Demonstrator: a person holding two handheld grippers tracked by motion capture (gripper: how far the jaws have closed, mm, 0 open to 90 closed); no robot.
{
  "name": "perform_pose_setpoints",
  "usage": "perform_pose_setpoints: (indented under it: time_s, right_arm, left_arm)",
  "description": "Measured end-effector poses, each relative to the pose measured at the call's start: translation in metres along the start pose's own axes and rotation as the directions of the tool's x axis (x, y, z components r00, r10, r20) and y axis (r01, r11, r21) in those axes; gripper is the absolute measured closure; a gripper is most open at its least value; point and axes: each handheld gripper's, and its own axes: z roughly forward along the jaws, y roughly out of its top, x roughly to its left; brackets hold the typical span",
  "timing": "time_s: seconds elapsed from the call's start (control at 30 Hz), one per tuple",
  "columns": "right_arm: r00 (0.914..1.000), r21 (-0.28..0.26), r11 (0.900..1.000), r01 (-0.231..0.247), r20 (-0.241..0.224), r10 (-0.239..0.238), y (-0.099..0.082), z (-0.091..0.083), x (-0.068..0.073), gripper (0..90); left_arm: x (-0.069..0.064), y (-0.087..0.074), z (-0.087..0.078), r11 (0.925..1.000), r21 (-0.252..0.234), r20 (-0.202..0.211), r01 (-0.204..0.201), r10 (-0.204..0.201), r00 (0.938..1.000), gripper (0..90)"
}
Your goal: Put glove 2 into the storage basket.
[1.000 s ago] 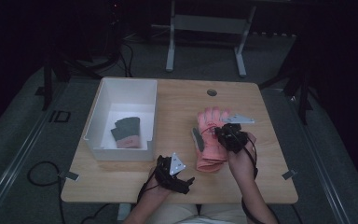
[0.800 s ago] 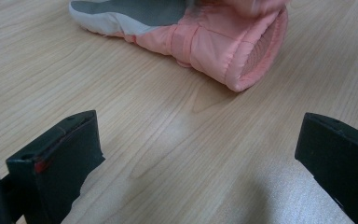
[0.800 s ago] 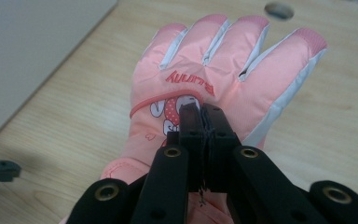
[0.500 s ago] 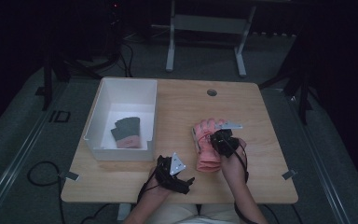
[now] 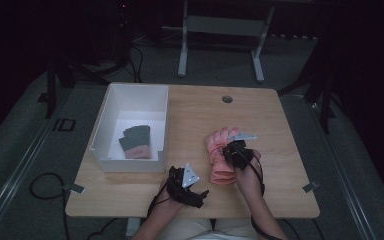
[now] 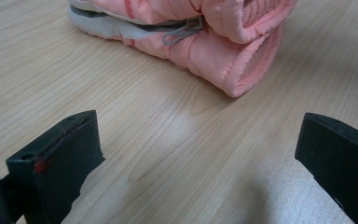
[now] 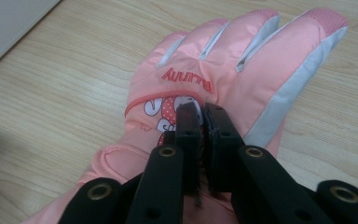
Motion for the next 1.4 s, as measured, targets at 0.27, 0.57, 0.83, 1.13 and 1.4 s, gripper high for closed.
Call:
perform_pose_setpoints:
  time_s: [0.27, 0.57, 0.83, 1.13, 1.4]
  right_arm:
    - [0.9987, -0.029, 0.999, 0.034, -0.038, -0.035, 0.008, -0.019, -0.003, 69.1]
    - [0.9938, -0.093, 0.9941, 0.055, -0.091, -0.064, 0.006, -0.047, -0.026, 37.9]
    - [0.9804, -0.132, 0.9886, 0.073, -0.172, -0.096, -0.005, -0.06, -0.05, 18.8]
    - [0.9696, -0.229, 0.9694, 0.088, -0.203, -0.136, -0.012, -0.079, -0.072, 13.5]
    - [0.965, -0.257, 0.9645, 0.059, -0.233, -0.121, -0.012, -0.081, -0.075, 10.0]
  left_arm:
    - [0.002, 0.002, -0.002, 0.9991, -0.042, 0.006, 0.004, -0.004, 1.0, 0.0]
    - [0.004, 0.018, -0.015, 0.9958, -0.082, 0.036, 0.041, -0.038, 0.9986, 2.0]
    - [0.01, 0.042, -0.022, 0.992, -0.059, 0.095, 0.112, -0.106, 0.9898, 2.1]
    - [0.02, 0.076, -0.014, 0.9939, -0.051, 0.191, 0.098, -0.087, 0.9778, 4.7]
    - [0.037, 0.11, -0.001, 0.9954, -0.054, 0.206, 0.079, -0.066, 0.9762, 9.6]
